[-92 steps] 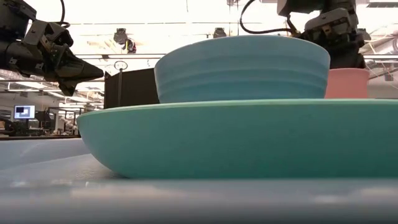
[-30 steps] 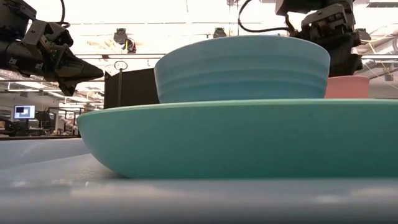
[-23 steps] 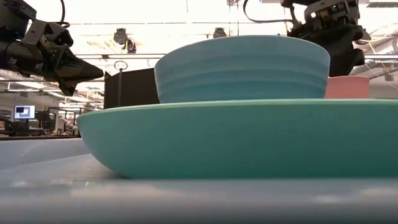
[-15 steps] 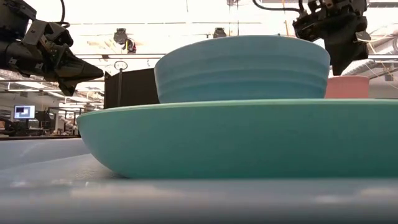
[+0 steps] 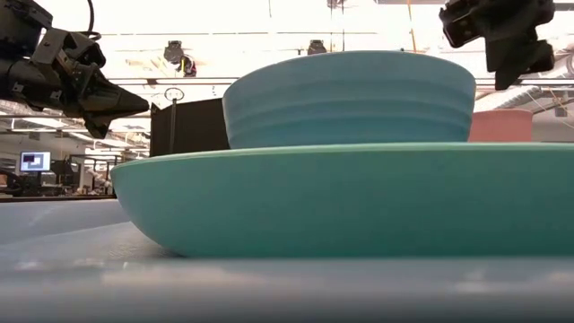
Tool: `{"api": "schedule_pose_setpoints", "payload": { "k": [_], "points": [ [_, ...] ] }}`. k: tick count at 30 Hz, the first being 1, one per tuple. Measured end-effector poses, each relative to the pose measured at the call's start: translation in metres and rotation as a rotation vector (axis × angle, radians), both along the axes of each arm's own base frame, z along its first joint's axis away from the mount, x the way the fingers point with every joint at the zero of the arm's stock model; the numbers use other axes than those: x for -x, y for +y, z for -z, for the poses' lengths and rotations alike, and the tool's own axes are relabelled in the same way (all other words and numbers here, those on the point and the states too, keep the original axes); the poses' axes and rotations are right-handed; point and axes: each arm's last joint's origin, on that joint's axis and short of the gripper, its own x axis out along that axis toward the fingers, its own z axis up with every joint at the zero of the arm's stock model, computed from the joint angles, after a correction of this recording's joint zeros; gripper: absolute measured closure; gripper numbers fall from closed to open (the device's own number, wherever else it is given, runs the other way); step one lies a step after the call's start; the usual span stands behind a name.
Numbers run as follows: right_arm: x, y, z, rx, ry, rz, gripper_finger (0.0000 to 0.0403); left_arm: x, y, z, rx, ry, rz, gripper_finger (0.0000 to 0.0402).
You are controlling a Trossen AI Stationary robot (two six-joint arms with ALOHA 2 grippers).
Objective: Set up tray
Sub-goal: Adjust the green plate on the tray
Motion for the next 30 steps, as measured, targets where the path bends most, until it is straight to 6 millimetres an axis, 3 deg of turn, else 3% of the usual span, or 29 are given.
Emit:
{"api": "schedule_pose_setpoints", "payload": {
  "k": [17, 30],
  "points": [
    [-0.005, 0.05, 0.012, -0.044, 0.08, 0.029, 0.025, 0.0, 0.0, 0.0, 0.001, 0.0, 0.002, 0.0364],
    [-0.027, 0.093, 0.031, -0.073, 0.056, -0.059, 0.025, 0.0, 0.0, 0.0, 0.002, 0.001, 0.005, 0.0364]
  ]
}}
